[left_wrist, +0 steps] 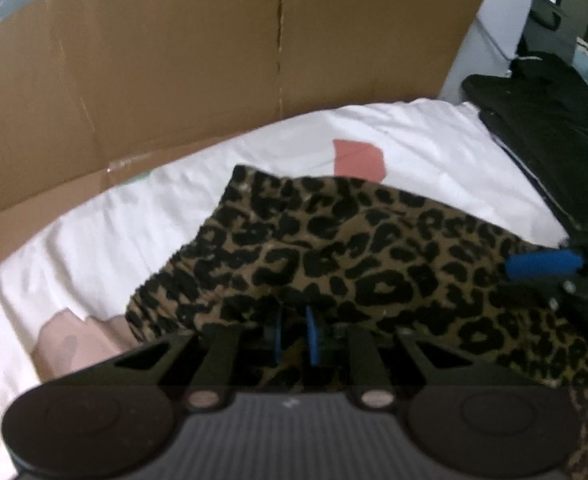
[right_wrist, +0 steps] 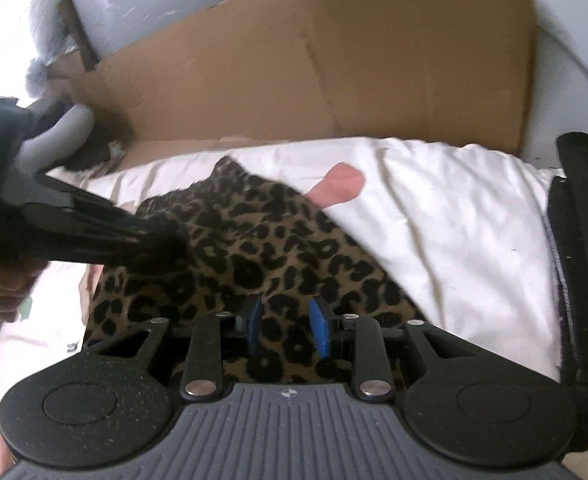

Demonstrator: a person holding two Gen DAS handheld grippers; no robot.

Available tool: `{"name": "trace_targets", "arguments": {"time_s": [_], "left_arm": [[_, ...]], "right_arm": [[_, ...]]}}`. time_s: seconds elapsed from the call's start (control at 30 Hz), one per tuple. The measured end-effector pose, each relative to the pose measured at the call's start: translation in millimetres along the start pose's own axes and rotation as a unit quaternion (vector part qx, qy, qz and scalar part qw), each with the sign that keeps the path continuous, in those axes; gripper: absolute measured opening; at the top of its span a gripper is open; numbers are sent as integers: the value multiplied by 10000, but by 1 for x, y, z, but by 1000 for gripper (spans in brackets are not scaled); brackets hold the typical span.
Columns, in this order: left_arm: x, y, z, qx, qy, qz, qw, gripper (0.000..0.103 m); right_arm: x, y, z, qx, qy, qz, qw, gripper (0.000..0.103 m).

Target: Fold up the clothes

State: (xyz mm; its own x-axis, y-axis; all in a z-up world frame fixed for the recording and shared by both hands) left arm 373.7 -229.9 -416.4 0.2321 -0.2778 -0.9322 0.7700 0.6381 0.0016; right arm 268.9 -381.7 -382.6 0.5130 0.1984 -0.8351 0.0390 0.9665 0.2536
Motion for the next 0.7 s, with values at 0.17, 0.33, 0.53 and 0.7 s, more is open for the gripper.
{"name": "trace_targets", "arguments": {"time_s": [0.17,0.33,0.53,0.7], "left_arm": [[0,5,-7,-277,-220,13,9994,3],[-30,14,-10,-654,-502,-131,9965,7],[-52,17,-37,-638,-448,-277,9966,8],[-52,12,-62,-614,-404,-417,9964,10]], "right_arm": [[16,3,-10,-266,330,-118,9990,33],[23,-13,-19,-183,498,-360,9979,32],[8,-22,-18,-2,431,-465,9980,32],[-10,-10,-18,-46,256,-38,9997,32]]}}
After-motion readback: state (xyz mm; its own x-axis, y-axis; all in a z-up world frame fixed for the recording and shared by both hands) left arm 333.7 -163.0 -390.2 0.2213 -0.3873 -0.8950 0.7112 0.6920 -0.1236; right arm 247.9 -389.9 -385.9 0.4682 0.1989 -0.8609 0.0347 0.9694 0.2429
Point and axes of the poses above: each gripper's, at about its wrist camera, not at the fingertips, and x roughly the way its jaws point, y to its left, z to its top, the point moved 5 cm from there along x, roughly the way its jaws point, and after that the axes turned 12 degrees about y, right-handed, at the moved point
